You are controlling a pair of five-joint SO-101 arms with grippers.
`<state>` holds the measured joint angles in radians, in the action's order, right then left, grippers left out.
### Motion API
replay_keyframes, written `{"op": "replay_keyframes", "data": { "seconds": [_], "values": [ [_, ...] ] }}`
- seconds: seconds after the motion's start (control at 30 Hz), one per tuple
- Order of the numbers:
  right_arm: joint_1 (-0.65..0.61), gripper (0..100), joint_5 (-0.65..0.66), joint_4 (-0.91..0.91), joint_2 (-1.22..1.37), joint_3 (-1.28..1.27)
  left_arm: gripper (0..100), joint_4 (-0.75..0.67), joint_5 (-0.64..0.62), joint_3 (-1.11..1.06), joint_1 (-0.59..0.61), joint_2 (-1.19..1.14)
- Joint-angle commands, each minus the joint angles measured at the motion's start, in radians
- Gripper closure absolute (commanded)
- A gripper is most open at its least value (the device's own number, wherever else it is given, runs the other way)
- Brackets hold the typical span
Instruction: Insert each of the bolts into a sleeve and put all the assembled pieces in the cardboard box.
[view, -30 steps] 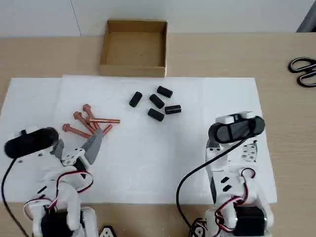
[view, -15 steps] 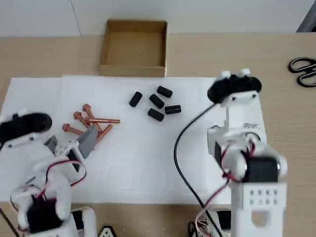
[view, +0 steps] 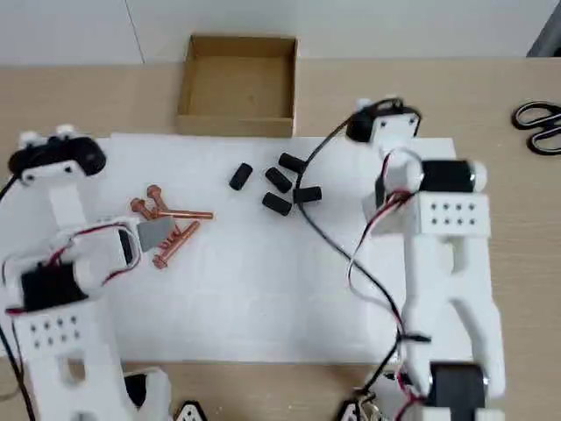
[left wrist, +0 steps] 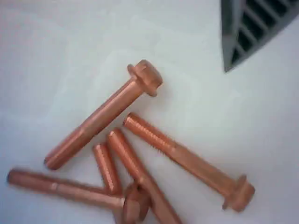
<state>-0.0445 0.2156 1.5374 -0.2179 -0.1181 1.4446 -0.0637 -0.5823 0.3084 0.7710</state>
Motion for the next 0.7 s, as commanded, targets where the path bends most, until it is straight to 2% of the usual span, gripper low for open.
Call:
{"op": "replay_keyframes", "data": {
  "seconds": [0.0, 0.23, 0.37, 0.5, 0.67],
  "values": [
    [0.002, 73.1, -0.054, -0.013, 0.035, 0.112, 62, 0.025, 0.018, 0.094, 0.003, -0.078],
    [-0.124, 73.1, -0.051, -0.033, 0.047, 0.138, 62, -0.020, 0.025, 0.117, 0.006, -0.115],
    [-0.214, 73.1, -0.049, -0.130, 0.088, 0.153, 62, -0.051, 0.025, 0.117, 0.095, -0.121],
    [-0.315, 73.2, -0.055, -0.117, 0.260, 0.244, 62, -0.055, 0.023, 0.111, 0.198, -0.124],
    [-0.406, 73.2, -0.051, 0.021, 0.527, 0.526, 62, -0.020, 0.025, 0.110, 0.215, -0.124]
  ]
}}
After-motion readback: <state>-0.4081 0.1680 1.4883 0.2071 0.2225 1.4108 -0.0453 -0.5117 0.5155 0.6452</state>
